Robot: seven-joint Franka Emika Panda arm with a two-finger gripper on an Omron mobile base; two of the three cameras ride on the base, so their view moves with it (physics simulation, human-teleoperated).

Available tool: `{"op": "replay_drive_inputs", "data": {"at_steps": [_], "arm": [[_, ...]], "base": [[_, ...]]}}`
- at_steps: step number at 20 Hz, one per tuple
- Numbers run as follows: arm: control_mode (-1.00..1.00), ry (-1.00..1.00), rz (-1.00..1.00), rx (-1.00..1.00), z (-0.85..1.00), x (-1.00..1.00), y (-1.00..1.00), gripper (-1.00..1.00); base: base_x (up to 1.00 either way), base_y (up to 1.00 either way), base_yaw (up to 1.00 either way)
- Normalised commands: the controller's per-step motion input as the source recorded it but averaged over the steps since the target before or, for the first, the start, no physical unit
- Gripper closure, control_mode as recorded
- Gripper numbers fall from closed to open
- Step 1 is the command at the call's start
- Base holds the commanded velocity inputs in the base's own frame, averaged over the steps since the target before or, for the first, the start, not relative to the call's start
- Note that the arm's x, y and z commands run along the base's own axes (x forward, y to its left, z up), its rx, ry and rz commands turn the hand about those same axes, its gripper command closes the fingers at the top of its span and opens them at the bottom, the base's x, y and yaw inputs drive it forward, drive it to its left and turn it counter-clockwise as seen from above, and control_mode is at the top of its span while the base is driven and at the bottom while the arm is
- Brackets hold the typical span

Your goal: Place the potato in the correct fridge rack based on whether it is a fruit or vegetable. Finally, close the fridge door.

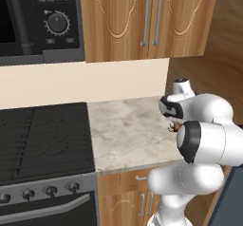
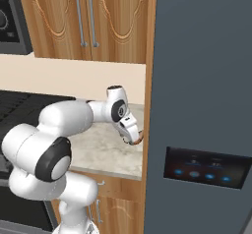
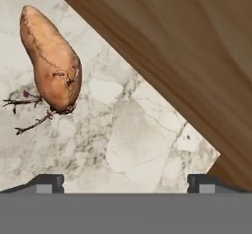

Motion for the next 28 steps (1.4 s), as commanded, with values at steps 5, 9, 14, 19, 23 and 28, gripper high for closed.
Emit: {"op": "replay_drive_inputs", "data": {"at_steps": [5,9,14,19,23,28], "arm": [[-1.00,-0.03,0.00,0.00,-0.25,0.28,0.00,-1.00],[-1.00,-0.07,0.00,0.00,-0.17,0.17,0.00,-1.00],[-1.00,-0.09,0.00,0.00,-0.24,0.20,0.00,-1.00],[-1.00,-0.08,0.00,0.00,-0.22,0.19,-0.01,-1.00],[-1.00,-0.05,0.00,0.00,-0.20,0.21,-0.11,-1.00],[-1.00,-0.03,0.00,0.00,-0.12,0.21,-0.09,-1.00]], "base": [[0.00,0.00,0.00],[0.00,0.00,0.00],[0.00,0.00,0.00],[0.00,0.00,0.00],[0.00,0.00,0.00],[0.00,0.00,0.00]]}}
